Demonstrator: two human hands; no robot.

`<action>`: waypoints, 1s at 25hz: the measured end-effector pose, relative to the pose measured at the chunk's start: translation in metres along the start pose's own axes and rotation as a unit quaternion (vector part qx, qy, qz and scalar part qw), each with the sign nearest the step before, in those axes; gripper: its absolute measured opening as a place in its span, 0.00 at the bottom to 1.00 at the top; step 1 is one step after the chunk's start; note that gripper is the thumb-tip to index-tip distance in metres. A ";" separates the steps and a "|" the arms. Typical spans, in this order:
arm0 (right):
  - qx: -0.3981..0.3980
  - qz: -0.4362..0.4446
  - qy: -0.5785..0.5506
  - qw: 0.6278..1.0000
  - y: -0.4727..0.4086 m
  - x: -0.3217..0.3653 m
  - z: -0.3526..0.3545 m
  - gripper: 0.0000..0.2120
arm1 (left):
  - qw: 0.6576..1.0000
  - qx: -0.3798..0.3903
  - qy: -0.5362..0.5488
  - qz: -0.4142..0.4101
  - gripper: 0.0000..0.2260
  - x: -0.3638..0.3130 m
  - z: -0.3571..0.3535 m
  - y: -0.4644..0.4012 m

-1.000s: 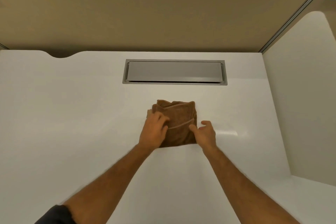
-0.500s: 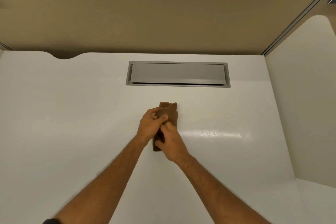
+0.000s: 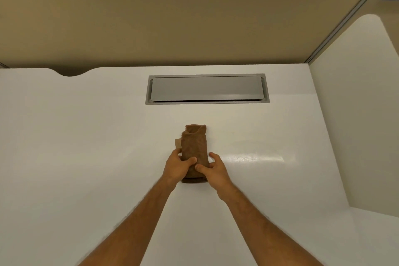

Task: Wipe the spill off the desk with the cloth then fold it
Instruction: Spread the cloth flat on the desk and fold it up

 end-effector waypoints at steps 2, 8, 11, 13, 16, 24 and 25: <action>0.005 -0.001 -0.060 0.998 0.004 0.003 0.018 0.32 | 0.997 0.058 0.049 0.006 0.24 -0.005 -0.010 0.003; -0.066 0.061 -0.086 0.992 0.031 0.019 0.133 0.22 | 0.978 0.181 0.103 -0.019 0.28 -0.053 -0.099 0.033; -0.127 0.089 -0.061 0.986 0.043 0.020 0.204 0.22 | 0.974 0.204 0.058 -0.076 0.29 -0.086 -0.163 0.051; -0.176 0.108 -0.060 0.977 0.050 0.015 0.247 0.23 | 0.967 0.224 0.030 -0.114 0.29 -0.106 -0.206 0.062; -0.256 0.114 -0.069 0.957 0.056 -0.004 0.297 0.23 | 0.958 0.250 -0.014 -0.139 0.29 -0.122 -0.263 0.071; -0.274 0.041 0.133 0.952 0.066 -0.043 0.327 0.25 | 0.952 0.229 -0.154 -0.133 0.32 -0.091 -0.296 0.088; -0.293 0.056 0.166 0.940 0.073 -0.038 0.325 0.25 | 0.954 0.220 -0.153 -0.138 0.33 -0.087 -0.286 0.088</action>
Point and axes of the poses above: each hand's wrist, its own y-axis away from the middle knuckle, its own z-axis out of the back of the hand, x = y × z, the point moved 3 cm from there along -y, towards the middle knuckle, and after that the axes turned 6 degrees about z, right-handed, at the moved point
